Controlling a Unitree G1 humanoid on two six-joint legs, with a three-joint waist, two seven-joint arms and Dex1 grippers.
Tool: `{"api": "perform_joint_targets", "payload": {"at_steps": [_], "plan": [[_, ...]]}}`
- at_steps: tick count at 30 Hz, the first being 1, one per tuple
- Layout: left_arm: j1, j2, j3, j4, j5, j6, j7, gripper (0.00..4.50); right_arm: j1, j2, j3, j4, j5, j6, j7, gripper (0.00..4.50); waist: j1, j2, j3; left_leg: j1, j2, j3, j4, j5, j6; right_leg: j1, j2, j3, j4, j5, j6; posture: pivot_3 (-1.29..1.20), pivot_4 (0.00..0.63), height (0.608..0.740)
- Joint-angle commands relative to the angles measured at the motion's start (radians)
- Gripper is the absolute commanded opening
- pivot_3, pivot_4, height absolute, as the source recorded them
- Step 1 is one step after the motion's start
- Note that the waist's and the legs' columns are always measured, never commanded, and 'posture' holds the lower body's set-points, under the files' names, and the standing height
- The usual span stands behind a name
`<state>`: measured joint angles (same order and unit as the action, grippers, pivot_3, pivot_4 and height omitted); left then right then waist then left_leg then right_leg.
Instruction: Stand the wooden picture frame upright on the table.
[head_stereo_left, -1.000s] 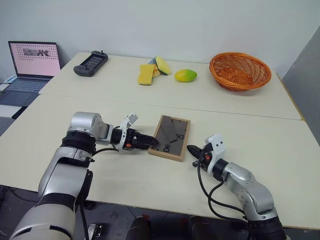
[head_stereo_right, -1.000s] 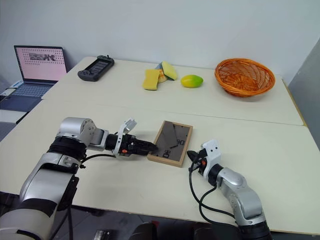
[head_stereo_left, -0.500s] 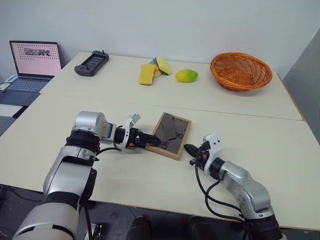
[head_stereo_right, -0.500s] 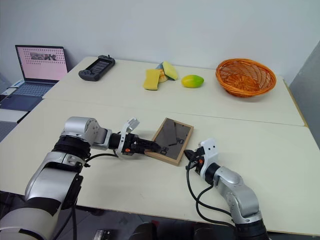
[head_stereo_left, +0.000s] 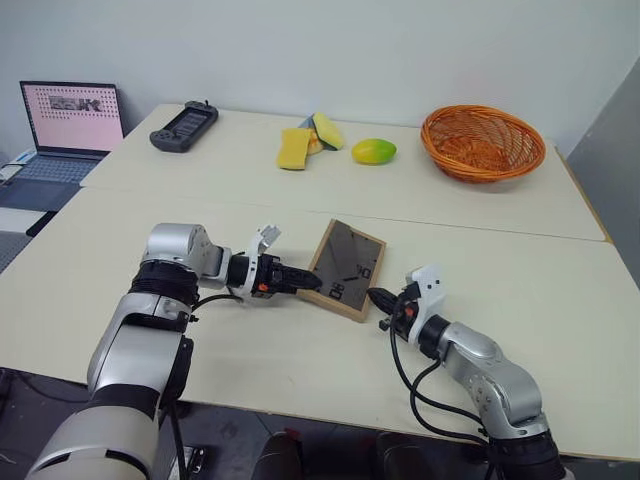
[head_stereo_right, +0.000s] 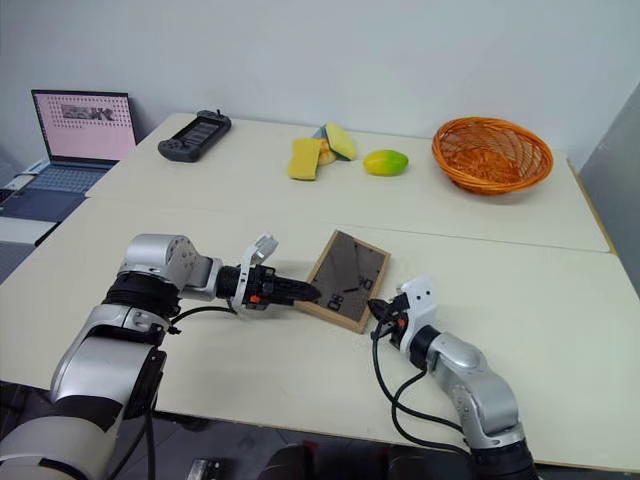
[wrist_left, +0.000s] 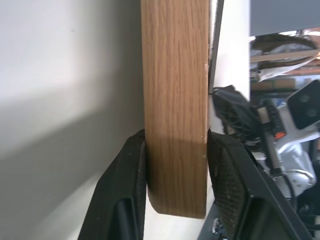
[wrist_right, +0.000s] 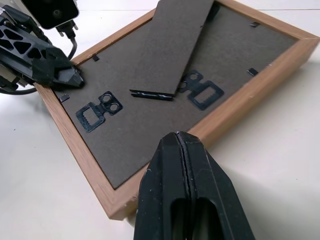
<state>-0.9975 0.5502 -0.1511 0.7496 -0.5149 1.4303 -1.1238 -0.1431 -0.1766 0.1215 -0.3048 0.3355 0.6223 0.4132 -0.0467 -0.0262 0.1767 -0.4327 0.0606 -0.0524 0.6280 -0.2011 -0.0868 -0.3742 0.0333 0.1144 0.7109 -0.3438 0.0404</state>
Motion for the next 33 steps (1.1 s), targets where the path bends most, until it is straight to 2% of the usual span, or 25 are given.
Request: {"api": "perform_joint_targets", "payload": {"at_steps": [1,9,17,26,33], "plan": [[-0.001,-0.012,-0.007,-0.021,0.007,0.005,0.017,1.32,-0.007,0.003,-0.003,-0.039,0.018,-0.007,0.003,0.00,0.000,0.000,0.000,0.000,0.000,0.000,0.000,0.000,0.000,0.000,0.000,0.000,0.000,0.000,0.000,0.00,0.150,0.740],[0.002,-0.016,0.006,-0.038,-0.004,0.018,0.016,1.32,-0.007,0.000,-0.006,-0.035,0.017,-0.011,0.005,0.00,0.001,0.000,0.000,0.000,0.000,0.000,0.000,0.000,0.000,0.000,0.000,0.000,0.000,0.000,0.000,0.00,0.150,0.740],[-0.013,-0.006,0.030,-0.049,-0.002,-0.035,0.007,1.32,-0.005,-0.049,-0.021,-0.015,-0.014,-0.051,0.016,0.00,0.002,0.000,0.000,0.000,0.000,0.000,0.000,0.000,0.000,0.000,0.000,0.000,0.000,0.000,0.000,0.00,0.150,0.740],[-0.092,0.005,0.180,-0.034,-0.023,-0.166,0.046,1.32,-0.003,-0.223,-0.163,-0.030,0.043,-0.030,0.106,0.00,-0.001,-0.001,0.002,0.000,0.000,0.000,0.000,0.000,0.000,-0.001,0.000,0.000,0.000,0.000,-0.001,0.00,0.150,0.740],[-0.056,0.022,0.202,-0.236,-0.027,-0.299,0.007,1.32,-0.023,-0.267,-0.179,0.015,0.044,-0.046,0.138,0.00,-0.006,-0.001,0.003,0.000,0.000,0.001,0.000,0.000,0.000,-0.001,0.000,0.000,0.000,0.000,-0.001,0.00,0.150,0.740]]}}
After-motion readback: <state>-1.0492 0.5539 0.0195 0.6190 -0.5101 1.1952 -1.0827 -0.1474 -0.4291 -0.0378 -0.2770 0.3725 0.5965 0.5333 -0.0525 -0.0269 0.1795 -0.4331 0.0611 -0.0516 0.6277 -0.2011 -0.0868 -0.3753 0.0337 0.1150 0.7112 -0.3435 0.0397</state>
